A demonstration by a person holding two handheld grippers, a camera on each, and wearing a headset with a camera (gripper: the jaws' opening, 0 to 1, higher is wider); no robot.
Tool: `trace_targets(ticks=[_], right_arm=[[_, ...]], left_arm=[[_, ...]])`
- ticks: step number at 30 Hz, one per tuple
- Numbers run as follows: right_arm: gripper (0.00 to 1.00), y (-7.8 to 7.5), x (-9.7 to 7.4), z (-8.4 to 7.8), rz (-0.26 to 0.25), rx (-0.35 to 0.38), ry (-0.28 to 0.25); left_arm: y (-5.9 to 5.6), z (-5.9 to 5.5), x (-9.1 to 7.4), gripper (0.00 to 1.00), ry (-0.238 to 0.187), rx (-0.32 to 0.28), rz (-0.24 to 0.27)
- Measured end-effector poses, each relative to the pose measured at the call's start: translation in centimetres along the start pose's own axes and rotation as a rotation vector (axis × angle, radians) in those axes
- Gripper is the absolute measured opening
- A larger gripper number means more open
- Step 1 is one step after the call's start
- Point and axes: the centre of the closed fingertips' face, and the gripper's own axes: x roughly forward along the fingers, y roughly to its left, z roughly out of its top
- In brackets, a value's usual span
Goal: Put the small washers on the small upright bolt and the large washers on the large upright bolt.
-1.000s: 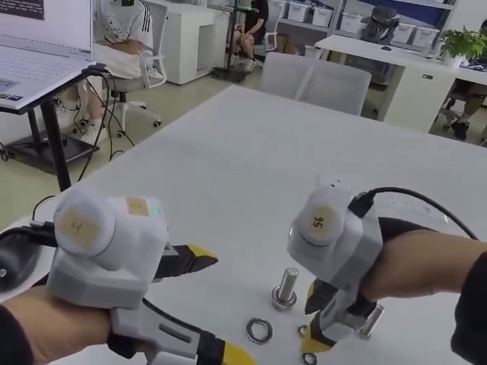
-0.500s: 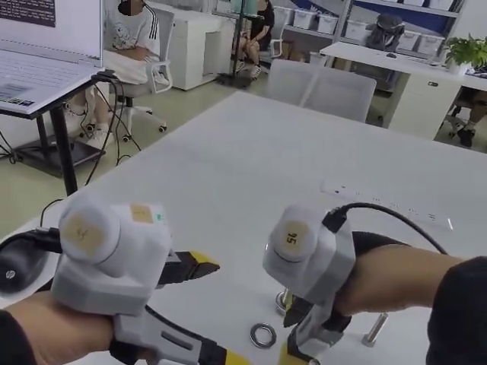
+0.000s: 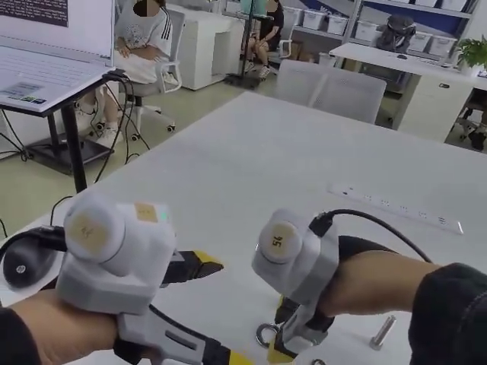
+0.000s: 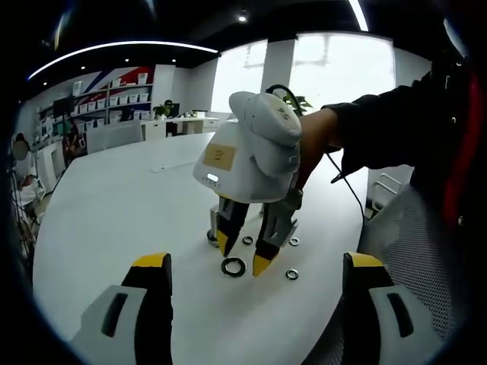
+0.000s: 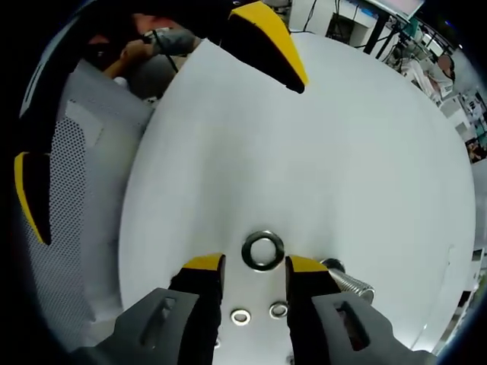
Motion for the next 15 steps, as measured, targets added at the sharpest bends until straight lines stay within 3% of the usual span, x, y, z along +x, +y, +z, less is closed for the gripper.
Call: trace_targets(ticks=[15], right_arm=[[0.33,-0.41,0.41,0.15,0.003,0.018,-0.003]], left_arm=[[0.06,-0.02,0.05,0.93,-0.004,-0.004,0.003]])
